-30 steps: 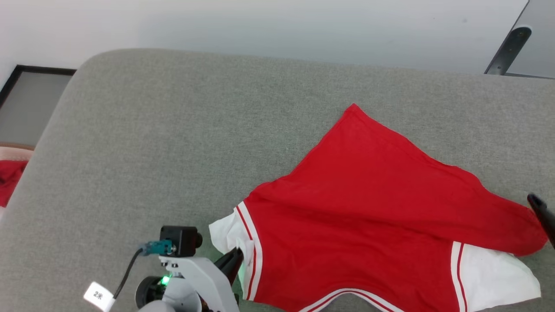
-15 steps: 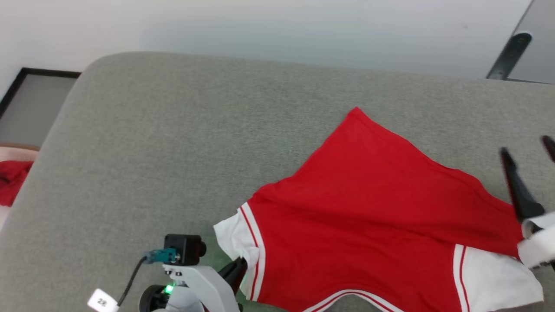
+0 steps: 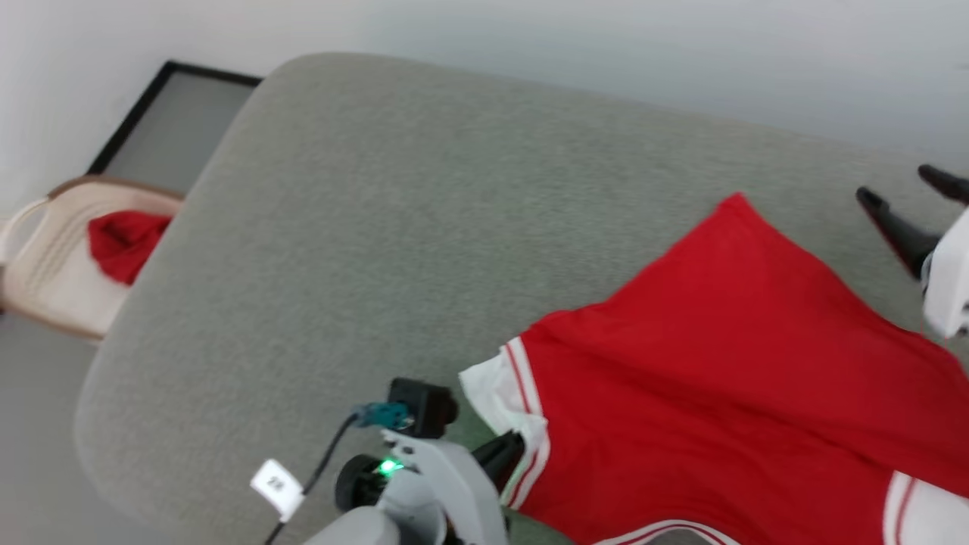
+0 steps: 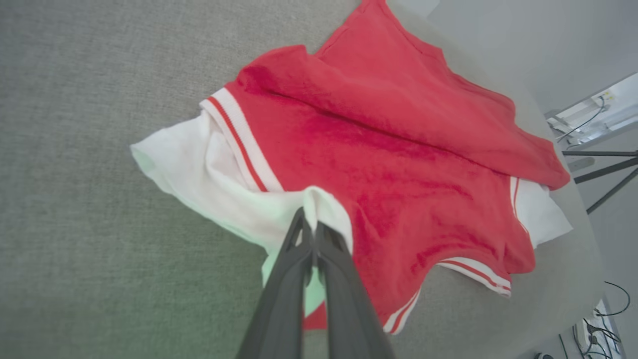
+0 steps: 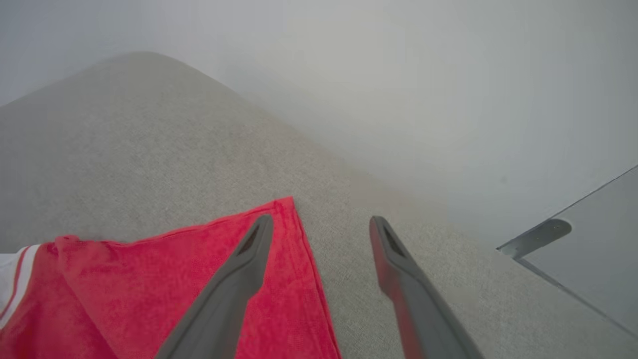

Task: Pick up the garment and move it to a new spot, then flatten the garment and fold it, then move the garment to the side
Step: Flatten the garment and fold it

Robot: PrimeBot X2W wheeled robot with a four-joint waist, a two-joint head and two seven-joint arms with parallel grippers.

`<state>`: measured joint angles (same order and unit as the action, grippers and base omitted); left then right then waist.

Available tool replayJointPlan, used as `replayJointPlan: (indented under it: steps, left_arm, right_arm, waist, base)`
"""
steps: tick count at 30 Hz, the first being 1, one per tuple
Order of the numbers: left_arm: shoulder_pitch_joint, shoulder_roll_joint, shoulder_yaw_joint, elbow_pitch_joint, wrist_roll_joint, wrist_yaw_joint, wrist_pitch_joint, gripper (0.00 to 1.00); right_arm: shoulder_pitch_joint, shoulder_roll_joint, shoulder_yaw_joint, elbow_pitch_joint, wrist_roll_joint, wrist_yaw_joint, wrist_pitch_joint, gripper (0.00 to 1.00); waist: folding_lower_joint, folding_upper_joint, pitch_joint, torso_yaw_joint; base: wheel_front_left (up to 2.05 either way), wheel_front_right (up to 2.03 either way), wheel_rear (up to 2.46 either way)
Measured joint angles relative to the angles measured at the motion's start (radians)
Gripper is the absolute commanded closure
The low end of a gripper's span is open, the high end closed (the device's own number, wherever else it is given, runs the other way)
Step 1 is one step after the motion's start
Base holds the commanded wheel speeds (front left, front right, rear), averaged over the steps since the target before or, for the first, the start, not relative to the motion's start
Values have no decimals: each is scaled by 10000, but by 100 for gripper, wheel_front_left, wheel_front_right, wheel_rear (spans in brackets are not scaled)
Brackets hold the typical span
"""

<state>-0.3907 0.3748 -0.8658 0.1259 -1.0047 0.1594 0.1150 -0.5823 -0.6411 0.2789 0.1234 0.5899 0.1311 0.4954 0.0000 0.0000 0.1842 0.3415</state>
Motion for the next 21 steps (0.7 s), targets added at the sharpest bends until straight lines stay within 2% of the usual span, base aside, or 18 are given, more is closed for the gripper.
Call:
replayJointPlan:
  steps: [7, 12, 17, 21]
  left_arm:
    - [-645, -917, -391, 667, 173, -558, -94, 100]
    - [-997, -1448, -589, 1202, 211, -936, -201, 100]
    - [-1222, -1824, -652, 1620, 213, -1172, -353, 100]
    - [-1304, -1969, -631, 1896, 207, -1300, -502, 100]
  right_arm:
    - [-2174, -336, 1233, 2169, 1235, 0, 2725, 0]
    - [-3097, -267, 1871, 3453, 1448, -2, 4447, 0]
    - [-3599, -21, 2313, 4339, 1432, -2, 5451, 0]
    - [-3827, 150, 2464, 4918, 1361, -2, 5839, 0]
  waist:
    - [0, 0, 433, 943]
    - [0, 0, 885, 1472]
    - [0, 0, 1343, 1884]
    - [0, 0, 1680, 2067]
  base:
    - [0, 0, 0]
    - [0, 0, 0]
    - [0, 0, 0]
    - [0, 0, 0]
